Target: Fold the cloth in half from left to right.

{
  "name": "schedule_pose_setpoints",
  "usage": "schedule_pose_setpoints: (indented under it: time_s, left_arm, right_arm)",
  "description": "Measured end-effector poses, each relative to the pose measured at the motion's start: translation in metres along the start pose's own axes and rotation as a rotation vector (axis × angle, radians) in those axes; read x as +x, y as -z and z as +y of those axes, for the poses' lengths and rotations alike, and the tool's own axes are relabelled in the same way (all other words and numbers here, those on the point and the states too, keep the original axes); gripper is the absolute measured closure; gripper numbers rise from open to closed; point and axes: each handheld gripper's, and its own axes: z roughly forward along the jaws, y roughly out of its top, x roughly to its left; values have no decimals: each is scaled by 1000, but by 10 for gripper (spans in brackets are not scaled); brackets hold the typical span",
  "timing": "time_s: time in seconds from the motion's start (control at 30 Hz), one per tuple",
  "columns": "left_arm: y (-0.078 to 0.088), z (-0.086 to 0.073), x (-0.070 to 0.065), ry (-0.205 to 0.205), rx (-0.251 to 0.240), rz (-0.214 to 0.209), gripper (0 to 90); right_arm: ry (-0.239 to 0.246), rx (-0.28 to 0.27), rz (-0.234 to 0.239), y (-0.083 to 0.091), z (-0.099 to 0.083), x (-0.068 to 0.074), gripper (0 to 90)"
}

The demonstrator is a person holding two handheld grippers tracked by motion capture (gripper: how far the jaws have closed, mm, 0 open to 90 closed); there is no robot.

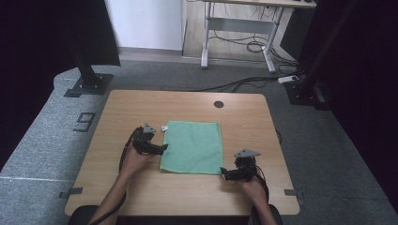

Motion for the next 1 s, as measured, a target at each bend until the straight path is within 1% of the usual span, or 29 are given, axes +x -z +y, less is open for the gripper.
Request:
schedule_pose_setpoints:
  time_s: [0.07,0.17,0.2,0.27,0.37,0.47,0.53,0.63,0.8,0.87,1.0]
  left_arm:
    - [-7,-4,-1,1,16,-1,0]
    - [-15,-10,-5,-32,64,24,0]
    - [-15,-11,-5,-25,54,20,0]
    - [-14,-12,-6,-10,54,27,3]
    - [-11,-14,-10,-24,60,47,4]
    - [-7,-17,-13,-20,63,43,4]
    - [-4,-21,-14,-10,62,32,4]
    - [2,-28,-18,-6,64,26,3]
    - [12,-37,-27,-19,70,25,3]
    - [15,-40,-31,-19,71,22,3]
    - [22,-46,-38,-28,83,8,3]
  right_arm:
    - [14,16,-15,-2,0,1,45]
    - [20,29,-20,-3,-1,1,47]
    - [22,30,-24,-3,-1,1,47]
    - [30,33,-32,-3,-1,1,46]
    - [45,38,-49,-2,0,2,47]
    - [58,45,-67,-1,-1,1,56]
    - [46,47,-64,-1,-1,0,62]
    - [45,47,-61,0,-2,-1,69]
    - [40,46,-61,2,-3,-1,75]
    - [36,43,-54,2,-3,-1,75]
    - [23,14,-36,6,-1,0,75]
